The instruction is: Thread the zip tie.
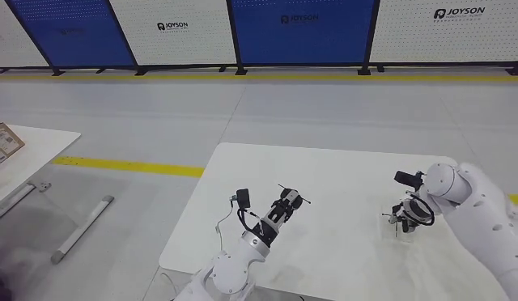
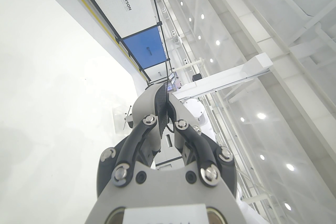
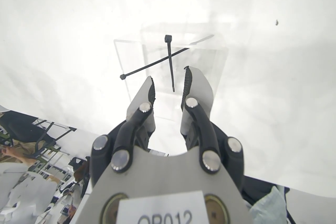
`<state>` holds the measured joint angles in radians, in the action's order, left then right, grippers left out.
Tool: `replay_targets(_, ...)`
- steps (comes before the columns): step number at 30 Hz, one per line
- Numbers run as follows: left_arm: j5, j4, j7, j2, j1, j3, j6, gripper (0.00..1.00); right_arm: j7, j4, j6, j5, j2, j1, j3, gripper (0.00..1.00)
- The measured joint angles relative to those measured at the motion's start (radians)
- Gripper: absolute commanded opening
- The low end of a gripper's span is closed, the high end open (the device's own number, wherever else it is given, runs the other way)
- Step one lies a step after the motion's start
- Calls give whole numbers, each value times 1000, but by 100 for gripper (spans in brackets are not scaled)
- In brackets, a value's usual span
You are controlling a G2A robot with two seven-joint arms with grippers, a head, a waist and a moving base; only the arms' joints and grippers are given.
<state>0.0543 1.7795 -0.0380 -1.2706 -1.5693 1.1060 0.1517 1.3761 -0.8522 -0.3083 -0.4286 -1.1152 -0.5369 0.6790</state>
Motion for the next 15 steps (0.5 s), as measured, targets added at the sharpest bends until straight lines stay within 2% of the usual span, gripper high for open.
replay_targets(10,0,0,0,0,0,0,0,0,-5,82,3,3,-39,30,-34,24)
replay_targets(15,0,0,0,0,0,0,0,0,-9,116,5,1,-56,42,-44,20)
